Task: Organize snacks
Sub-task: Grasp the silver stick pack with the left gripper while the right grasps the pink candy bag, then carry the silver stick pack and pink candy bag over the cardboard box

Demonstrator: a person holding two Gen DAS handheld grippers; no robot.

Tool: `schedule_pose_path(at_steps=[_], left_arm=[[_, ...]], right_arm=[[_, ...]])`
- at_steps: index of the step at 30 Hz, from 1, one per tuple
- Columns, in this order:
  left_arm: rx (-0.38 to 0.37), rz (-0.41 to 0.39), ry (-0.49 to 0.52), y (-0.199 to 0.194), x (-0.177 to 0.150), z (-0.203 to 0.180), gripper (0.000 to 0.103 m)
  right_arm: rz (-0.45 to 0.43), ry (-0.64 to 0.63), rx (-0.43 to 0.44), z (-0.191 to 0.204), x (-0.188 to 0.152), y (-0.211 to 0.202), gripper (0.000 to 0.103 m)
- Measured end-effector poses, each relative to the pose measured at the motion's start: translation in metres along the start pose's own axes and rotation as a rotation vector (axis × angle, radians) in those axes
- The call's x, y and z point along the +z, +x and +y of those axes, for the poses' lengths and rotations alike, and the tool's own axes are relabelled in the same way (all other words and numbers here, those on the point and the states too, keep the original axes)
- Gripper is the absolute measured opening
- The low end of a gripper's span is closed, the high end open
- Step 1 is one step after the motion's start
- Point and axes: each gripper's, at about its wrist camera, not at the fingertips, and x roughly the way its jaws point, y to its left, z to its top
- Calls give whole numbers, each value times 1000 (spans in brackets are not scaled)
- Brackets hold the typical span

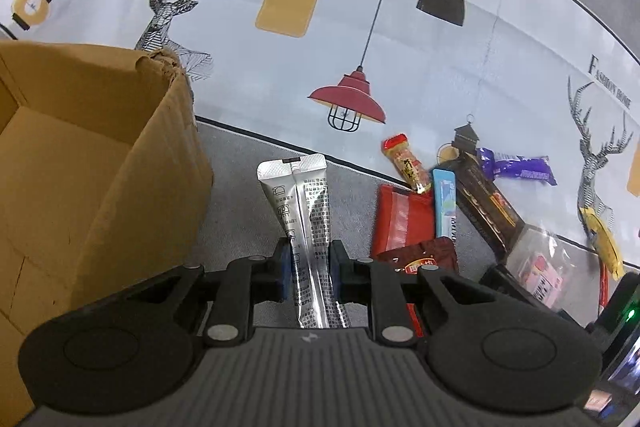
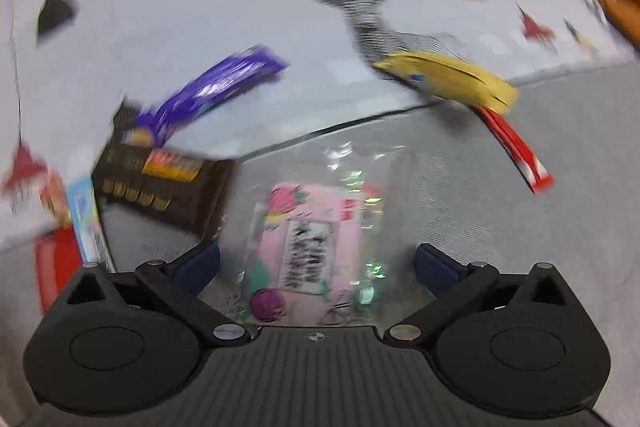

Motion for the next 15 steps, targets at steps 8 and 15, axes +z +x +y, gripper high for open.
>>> schedule_pose_path(at_steps=[8, 15], left_arm=[[-61, -10, 33, -24, -4, 2, 21], [-181, -39, 93, -92, -7, 17, 21]], right_arm=[[-141, -137, 62, 4, -25, -36, 28], [-274, 5, 152, -33, -38, -135, 27]])
